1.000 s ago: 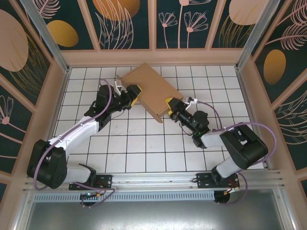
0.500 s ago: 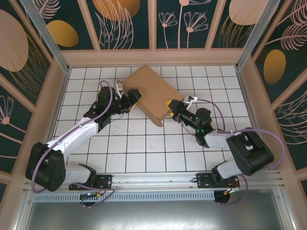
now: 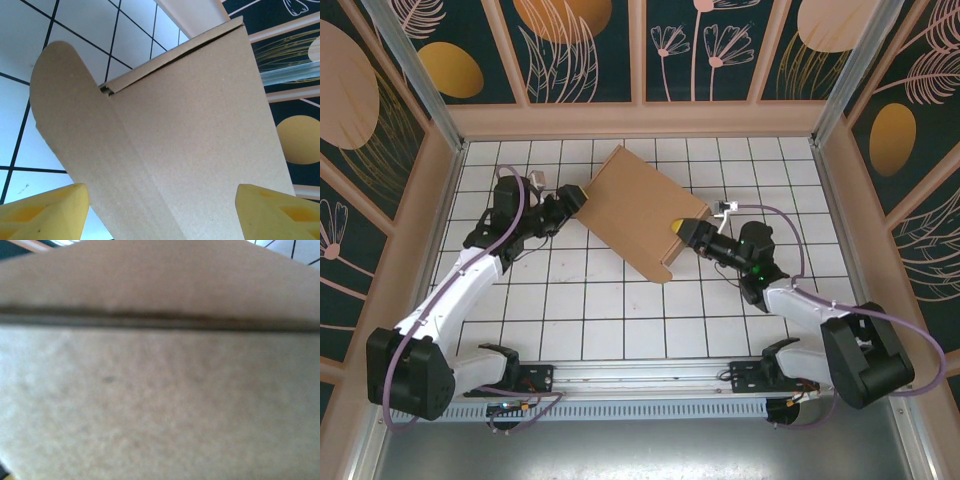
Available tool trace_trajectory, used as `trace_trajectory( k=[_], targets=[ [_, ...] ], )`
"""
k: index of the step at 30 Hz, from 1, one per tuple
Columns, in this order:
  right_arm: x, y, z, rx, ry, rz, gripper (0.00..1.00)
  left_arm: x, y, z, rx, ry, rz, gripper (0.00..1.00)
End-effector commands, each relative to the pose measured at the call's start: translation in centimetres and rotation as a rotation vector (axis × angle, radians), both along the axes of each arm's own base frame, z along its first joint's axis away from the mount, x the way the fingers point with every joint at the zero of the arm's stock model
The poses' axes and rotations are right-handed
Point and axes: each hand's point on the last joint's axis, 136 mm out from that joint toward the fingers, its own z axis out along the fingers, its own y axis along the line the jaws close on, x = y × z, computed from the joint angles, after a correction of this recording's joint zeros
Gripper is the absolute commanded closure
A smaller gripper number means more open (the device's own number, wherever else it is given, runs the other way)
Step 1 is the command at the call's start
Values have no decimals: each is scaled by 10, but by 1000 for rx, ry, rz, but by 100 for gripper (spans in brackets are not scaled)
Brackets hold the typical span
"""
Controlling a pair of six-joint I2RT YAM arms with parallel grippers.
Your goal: Fold the paper box
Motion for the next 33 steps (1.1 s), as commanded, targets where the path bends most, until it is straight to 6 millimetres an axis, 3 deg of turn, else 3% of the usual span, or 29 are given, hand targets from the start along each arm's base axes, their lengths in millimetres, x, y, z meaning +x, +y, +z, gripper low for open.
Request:
trace_trajectory(
  k=[1,11,15,20,27,33],
  targets=[
    [-8,-4,10,-30,-103,20,65,-3,-7,-2,-6,13,-57,22],
    [-2,-4,30,89,-87,11,66,-25,-46,21,-273,-23,-149,21],
    [-2,2,35,140,-74,39,66,-30,-61,14,-294,9,-172,18],
    [-2,9,37,156,-67,56,66,-25,-66,6,-310,21,-165,17],
    [-5,12,60,243,-78,63,66,-23,-75,-12,-314,64,-178,17],
    [-16,33,76,330,-73,125,66,-12,-79,-9,-325,41,-168,17]
  ],
)
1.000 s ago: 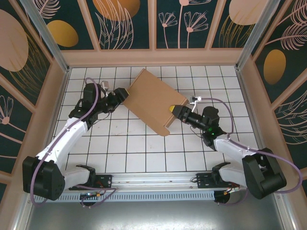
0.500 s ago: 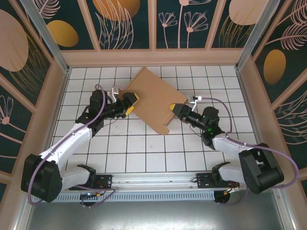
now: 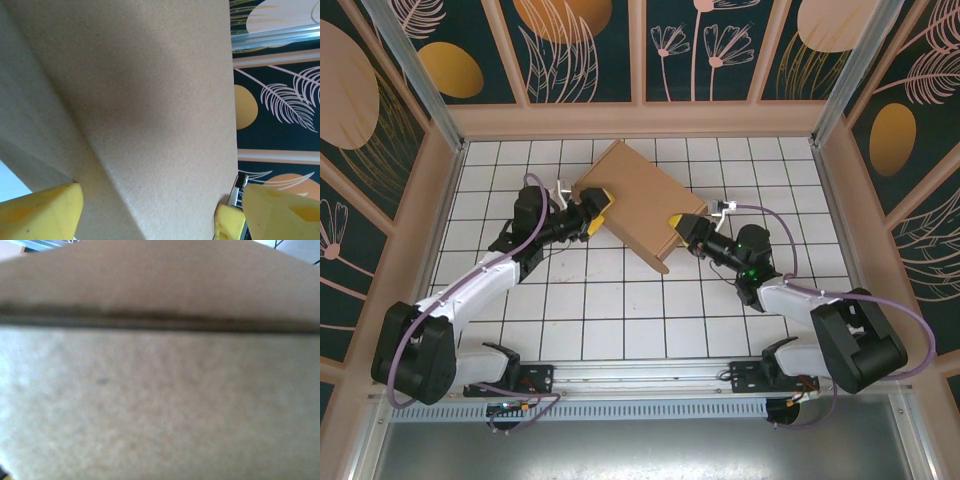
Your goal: Fold the paper box
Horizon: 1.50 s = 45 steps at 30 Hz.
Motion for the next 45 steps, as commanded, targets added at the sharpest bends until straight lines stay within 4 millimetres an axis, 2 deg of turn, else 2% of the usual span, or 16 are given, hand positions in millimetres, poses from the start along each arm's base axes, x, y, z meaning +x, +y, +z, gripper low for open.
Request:
trace_trajectory(
  k=[1,8,10,15,24,28,32,35,39,45],
  targets=[
    [-20,20,69,182,-168,105,66,0,-10,-3,-22,8,-29,17],
    [-21,19,86,307,-161,111,66,2,-9,-5,-30,-17,-16,17],
    [-30,26,91,326,-171,141,66,1,-10,-7,-37,-18,-21,16],
    [-33,34,94,307,-192,162,66,0,-11,-19,-16,8,-35,17],
    [-34,31,106,255,-254,130,65,-4,-11,-36,16,49,-49,17],
    [-34,30,98,227,-237,131,65,-1,-8,-27,41,13,-31,17],
    [-38,26,89,254,-210,157,65,1,-2,-17,74,-36,-7,13],
    [-45,30,90,262,-227,213,65,0,-6,-24,55,-9,-26,12],
    [-43,28,88,247,-232,201,65,-3,-7,-37,66,22,-39,12],
    [-46,25,97,245,-254,205,65,-5,-6,-50,121,56,-53,12]
  ],
)
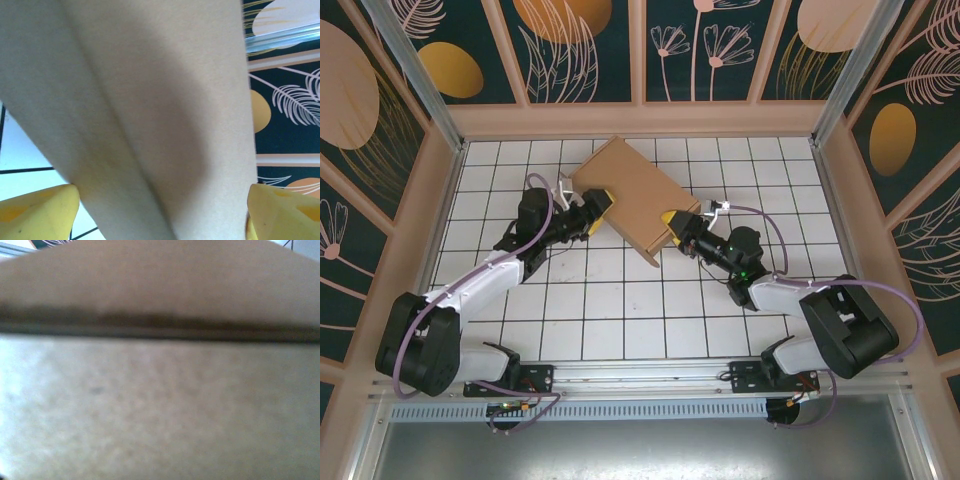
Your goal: Fold the paper box
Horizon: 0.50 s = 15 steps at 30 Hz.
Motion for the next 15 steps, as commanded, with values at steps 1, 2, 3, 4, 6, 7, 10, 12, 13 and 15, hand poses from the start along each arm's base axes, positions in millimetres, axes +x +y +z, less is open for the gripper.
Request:
trace_trajectory(
  k=[1,2,3,4,6,7,10,12,13,15],
  targets=[
    [-46,9,88,152,-294,180,65,-11,-6,-33,58,99,-52,12],
    [-46,9,89,153,-296,181,65,-10,-7,-33,53,101,-52,12],
    [-46,9,90,155,-298,184,65,-9,-8,-34,47,104,-51,11],
    [-46,10,92,159,-301,189,65,-7,-9,-34,41,102,-48,11],
    [-47,10,95,177,-299,196,65,-4,-11,-32,21,101,-45,11],
    [-47,10,96,185,-297,198,65,-2,-13,-29,0,92,-45,11],
    [-46,10,96,220,-275,206,65,7,-14,-11,-57,30,-16,11],
    [-48,12,96,270,-251,222,65,13,-11,11,-104,-52,17,11],
    [-50,13,97,300,-244,234,65,16,-9,21,-128,-92,41,12],
    [-49,16,97,351,-209,253,65,20,-4,40,-166,-161,77,12]
  ],
)
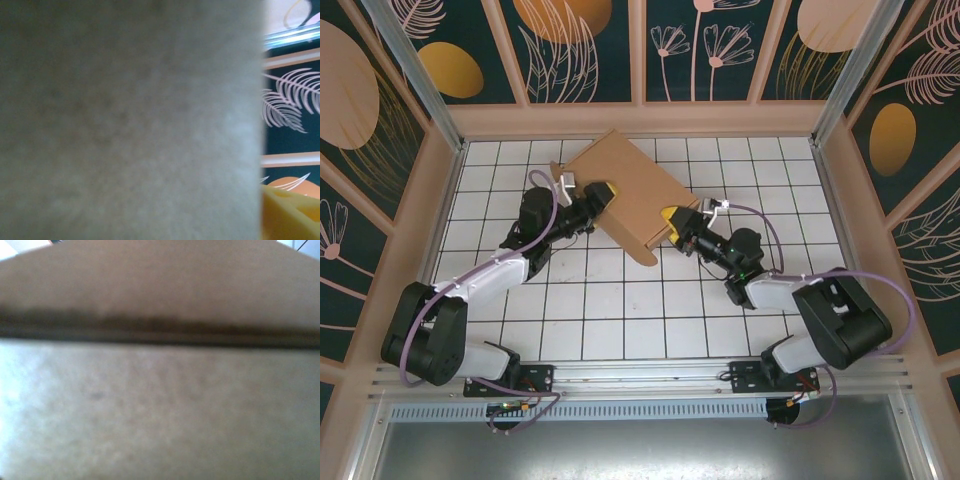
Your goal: Fold the paper box
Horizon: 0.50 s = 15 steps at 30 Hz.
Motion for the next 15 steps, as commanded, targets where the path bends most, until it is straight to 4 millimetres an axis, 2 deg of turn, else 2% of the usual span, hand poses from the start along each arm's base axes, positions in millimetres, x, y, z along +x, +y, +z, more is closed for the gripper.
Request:
trace_trajectory(
  k=[1,5,8,12,15],
  targets=[
    [-49,15,84,234,-254,206,66,5,6,25,-83,-84,71,13],
    [-50,29,90,259,-241,234,66,6,11,48,-145,-163,102,16],
    [-51,37,98,276,-244,261,66,3,15,52,-179,-186,115,20],
    [-47,38,97,287,-222,255,66,-1,20,52,-225,-172,134,35],
    [-45,37,90,263,-223,240,60,-2,22,53,-246,-141,146,47]
  ],
)
